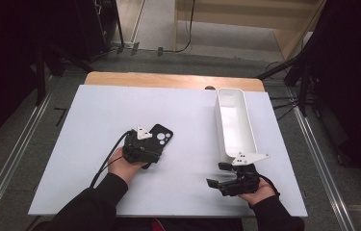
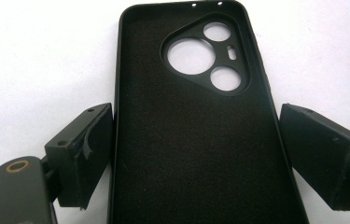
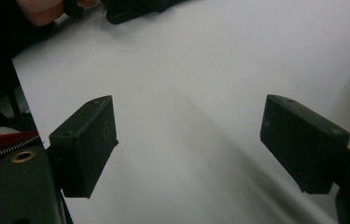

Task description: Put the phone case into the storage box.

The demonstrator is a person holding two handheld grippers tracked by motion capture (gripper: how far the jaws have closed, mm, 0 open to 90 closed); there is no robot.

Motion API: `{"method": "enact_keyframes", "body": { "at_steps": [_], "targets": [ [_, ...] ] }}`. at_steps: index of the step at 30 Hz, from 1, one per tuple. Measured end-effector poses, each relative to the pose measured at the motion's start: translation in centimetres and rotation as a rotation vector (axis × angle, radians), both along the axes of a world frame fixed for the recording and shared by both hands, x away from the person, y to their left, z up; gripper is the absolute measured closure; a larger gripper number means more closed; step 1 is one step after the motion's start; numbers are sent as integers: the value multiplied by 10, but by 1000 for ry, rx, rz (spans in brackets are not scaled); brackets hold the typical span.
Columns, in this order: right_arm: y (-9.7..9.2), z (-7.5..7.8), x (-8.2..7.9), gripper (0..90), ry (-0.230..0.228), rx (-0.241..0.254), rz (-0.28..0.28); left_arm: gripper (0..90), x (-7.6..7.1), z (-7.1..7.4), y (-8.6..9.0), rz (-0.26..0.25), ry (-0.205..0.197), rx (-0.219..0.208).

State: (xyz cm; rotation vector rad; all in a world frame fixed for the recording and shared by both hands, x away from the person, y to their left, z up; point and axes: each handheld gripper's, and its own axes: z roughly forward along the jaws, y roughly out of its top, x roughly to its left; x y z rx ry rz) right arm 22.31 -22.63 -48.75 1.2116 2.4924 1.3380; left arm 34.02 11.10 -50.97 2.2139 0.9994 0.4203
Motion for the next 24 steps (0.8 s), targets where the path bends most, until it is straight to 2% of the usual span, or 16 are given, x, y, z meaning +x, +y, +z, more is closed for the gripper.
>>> {"method": "enact_keyframes", "body": {
  "at_steps": [3,7,11,14,24],
  "targets": [
    [1,1,0,169,-2,6,0,123,1,1,1,5,9,-15],
    [1,0,2,169,-6,10,9,129,4,3,1,8,28,-63],
    [1,-1,1,169,-12,13,21,131,4,9,-1,-7,22,-85],
    [0,1,-1,169,-16,22,16,131,4,13,-2,-13,30,-118],
    [4,7,-4,169,-48,28,4,131,-1,30,-2,-35,11,-202]
  ]
}}
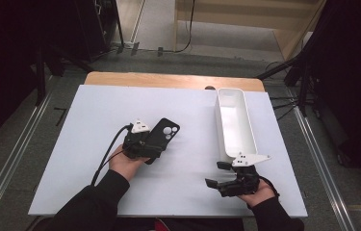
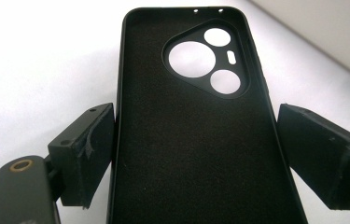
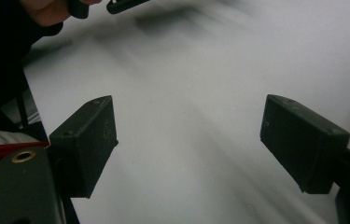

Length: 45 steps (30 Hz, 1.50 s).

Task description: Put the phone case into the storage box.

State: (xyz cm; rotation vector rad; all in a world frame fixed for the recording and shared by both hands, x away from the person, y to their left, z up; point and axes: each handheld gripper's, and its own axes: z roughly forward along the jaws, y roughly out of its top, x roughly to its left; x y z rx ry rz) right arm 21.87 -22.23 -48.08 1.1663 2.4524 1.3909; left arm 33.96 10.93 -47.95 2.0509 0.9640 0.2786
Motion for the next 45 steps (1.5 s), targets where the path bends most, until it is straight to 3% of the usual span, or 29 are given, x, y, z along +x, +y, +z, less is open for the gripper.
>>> {"method": "enact_keyframes", "body": {
  "at_steps": [9,15,21,31,40,45],
  "targets": [
    [12,9,6,169,-33,-45,-27,131,-5,5,3,-16,8,-25],
    [20,19,9,169,-41,-60,-36,130,-13,14,4,-17,5,-85],
    [24,27,15,173,-40,-41,-43,131,-17,17,1,-7,-10,-125],
    [34,34,26,175,-17,-28,-77,131,-23,14,-1,-2,-12,-149],
    [40,42,37,175,-17,-9,-108,130,-31,8,-2,30,-49,-200],
    [43,47,46,175,-8,-5,-118,130,-31,5,-1,46,-36,-208]
  ]
}}
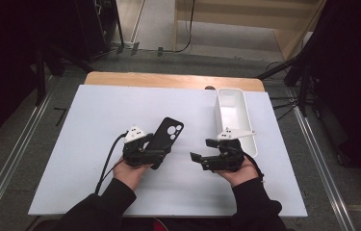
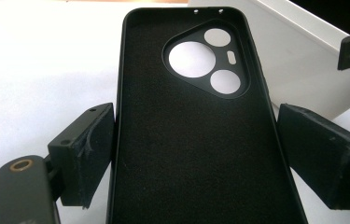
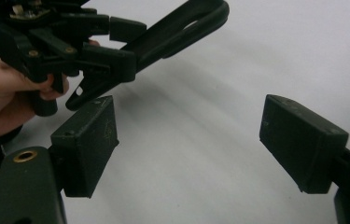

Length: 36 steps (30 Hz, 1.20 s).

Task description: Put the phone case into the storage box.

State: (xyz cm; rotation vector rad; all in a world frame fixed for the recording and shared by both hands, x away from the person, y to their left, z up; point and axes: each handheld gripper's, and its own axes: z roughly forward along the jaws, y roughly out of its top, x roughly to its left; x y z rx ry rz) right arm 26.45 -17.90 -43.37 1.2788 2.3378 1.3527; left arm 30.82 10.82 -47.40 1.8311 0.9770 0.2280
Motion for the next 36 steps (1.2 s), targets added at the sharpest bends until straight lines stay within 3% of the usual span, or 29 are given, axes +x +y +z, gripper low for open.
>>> {"method": "enact_keyframes", "body": {
  "at_steps": [3,6,12,16,17,18,23,26,30,34,36],
  "targets": [
    [3,3,4,175,8,9,-8,130,0,-1,2,8,-4,-1],
    [7,7,9,175,20,-18,-25,130,0,-1,3,11,-9,-4],
    [13,10,20,175,38,10,-24,130,-2,-6,2,20,10,-14],
    [16,11,25,175,26,0,-31,130,-4,-8,1,22,2,-8],
    [18,11,28,175,-5,-21,-33,130,-7,-9,-1,23,3,-10],
    [18,11,29,175,-5,-18,-32,130,-7,-9,-1,23,3,-10],
    [21,9,37,176,10,-8,-43,130,-16,-14,-8,19,-13,-33],
    [22,8,40,176,12,3,-45,130,-18,-15,-11,18,-23,-18],
    [25,7,46,176,26,31,-57,130,-22,-17,-16,16,-32,-34],
    [30,4,50,176,28,22,-64,130,-24,-18,-18,13,-45,-33],
    [31,3,51,176,32,20,-62,130,-26,-19,-19,20,-56,-55]
  ]
}}
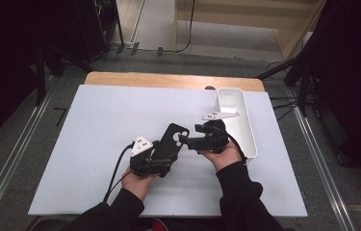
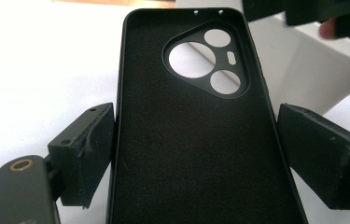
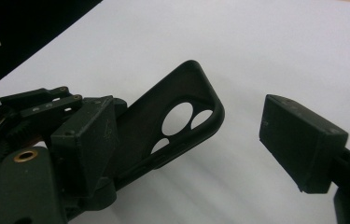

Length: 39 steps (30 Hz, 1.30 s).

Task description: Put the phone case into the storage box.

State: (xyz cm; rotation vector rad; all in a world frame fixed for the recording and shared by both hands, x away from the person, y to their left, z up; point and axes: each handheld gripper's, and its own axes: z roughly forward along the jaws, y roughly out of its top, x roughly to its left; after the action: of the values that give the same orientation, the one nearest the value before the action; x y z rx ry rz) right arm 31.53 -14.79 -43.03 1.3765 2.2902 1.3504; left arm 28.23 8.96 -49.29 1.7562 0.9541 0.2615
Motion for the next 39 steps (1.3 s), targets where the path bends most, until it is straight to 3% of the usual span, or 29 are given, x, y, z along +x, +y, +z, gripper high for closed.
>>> {"method": "enact_keyframes", "body": {
  "at_steps": [8,18,25,31,36,39],
  "targets": [
    [1,-4,6,188,47,67,-9,130,-3,0,-1,15,-16,-20],
    [4,-12,14,257,99,83,0,129,-1,2,-1,18,-15,-31],
    [10,-12,19,403,207,141,5,129,-1,4,1,26,-11,-48],
    [9,-8,21,536,274,173,-14,128,-3,3,0,16,-21,-54],
    [5,-6,22,646,297,210,-40,128,-3,1,-1,6,-7,-61],
    [3,-5,22,670,308,234,-41,128,-3,1,-1,0,-19,-61]
  ]
}}
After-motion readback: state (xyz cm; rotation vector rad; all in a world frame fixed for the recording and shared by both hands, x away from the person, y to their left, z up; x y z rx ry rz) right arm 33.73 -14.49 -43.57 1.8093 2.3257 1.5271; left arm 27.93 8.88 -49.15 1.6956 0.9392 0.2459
